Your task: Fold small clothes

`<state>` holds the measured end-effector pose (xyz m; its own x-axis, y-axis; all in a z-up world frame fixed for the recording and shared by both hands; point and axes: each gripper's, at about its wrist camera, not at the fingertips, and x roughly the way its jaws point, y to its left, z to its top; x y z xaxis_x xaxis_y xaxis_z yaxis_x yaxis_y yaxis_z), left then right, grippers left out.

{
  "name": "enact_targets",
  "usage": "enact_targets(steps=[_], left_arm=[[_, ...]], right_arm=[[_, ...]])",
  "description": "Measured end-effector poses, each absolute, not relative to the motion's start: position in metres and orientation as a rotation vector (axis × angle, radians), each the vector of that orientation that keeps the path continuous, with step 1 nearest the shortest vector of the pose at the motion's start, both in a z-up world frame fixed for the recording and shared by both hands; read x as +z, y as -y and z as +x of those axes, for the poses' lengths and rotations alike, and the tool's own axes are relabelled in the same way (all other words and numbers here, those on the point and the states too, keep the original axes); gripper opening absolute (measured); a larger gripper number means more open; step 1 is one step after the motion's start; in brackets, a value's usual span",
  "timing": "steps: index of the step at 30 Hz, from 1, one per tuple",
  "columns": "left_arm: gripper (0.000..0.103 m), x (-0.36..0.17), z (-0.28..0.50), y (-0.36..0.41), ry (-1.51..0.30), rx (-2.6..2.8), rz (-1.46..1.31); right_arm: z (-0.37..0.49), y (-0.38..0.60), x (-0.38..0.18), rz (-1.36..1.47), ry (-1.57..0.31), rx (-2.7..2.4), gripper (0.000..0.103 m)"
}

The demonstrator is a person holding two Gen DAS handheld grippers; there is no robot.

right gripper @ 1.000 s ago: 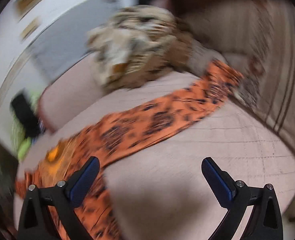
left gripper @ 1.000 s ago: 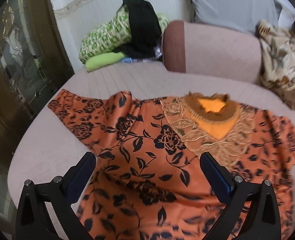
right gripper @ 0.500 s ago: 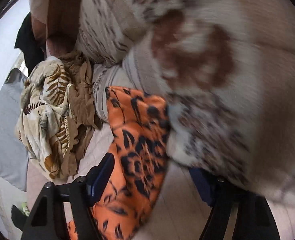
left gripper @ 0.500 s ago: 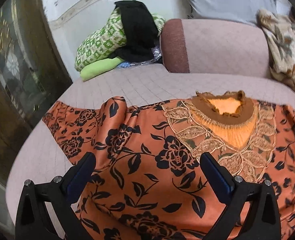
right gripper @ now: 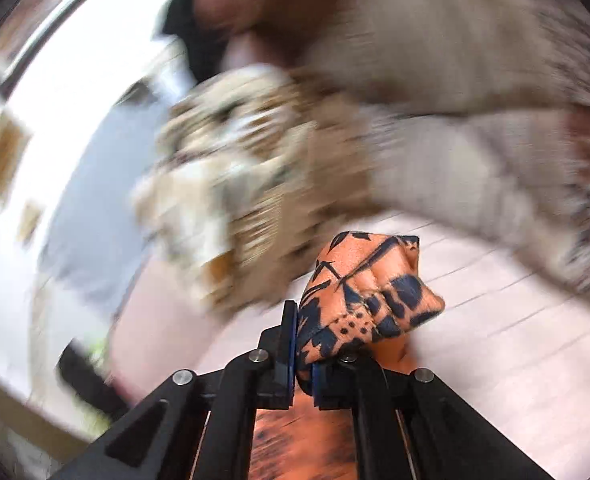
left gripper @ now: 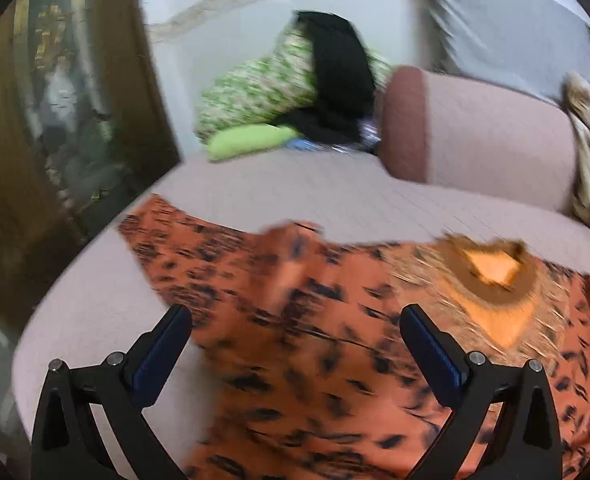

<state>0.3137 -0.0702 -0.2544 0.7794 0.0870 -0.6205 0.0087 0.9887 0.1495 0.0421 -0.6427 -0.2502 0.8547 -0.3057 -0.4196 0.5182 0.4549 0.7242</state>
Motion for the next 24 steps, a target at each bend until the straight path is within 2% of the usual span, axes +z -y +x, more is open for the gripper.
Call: enact_targets(steps=[4,8,13,19,20,22,23,24], left_arm=[[0.103,-0.246,0.326,0.014,-0.705,0.158,0.128],[0.103,-0.249,0.336,-0.052,-0.762,0.270,0.065],[0.103,-0.249,0.342,-0.115,-0.799,0.345,-0.033],[0.103,-0.258,0.346,-0.155,-0.838,0.381,-0.106],[0.103,-0.260,0.347,-0.158,-0.848,0.383,-0.116],[0.103,-0.262,0.347,-0.164,-0.858,0.388,-0.133],[0.103,-0.262,0.348,-0.166,-0.859,0.389,-0.142],[0.103,-0.261,0.347,-0.168,-0.857,0.388,-0.151]], right_arm=[[0.106,0.548,-0.219,0.898,-0.295,-0.320,0.006],[0.167,0.445,-0.219,0.847,-0.372,-0.189,0.006],[0.242,0.326,-0.264,0.857,-0.485,-0.074,0.006],[0.290,0.213,-0.315,0.797,-0.597,-0.031,0.006],[0.295,0.201,-0.319,0.793,-0.605,-0.033,0.010],[0.311,0.179,-0.328,0.786,-0.663,-0.042,0.011],[0.309,0.174,-0.331,0.786,-0.695,-0.032,0.018],[0.315,0.167,-0.336,0.788,-0.732,-0.003,0.037]])
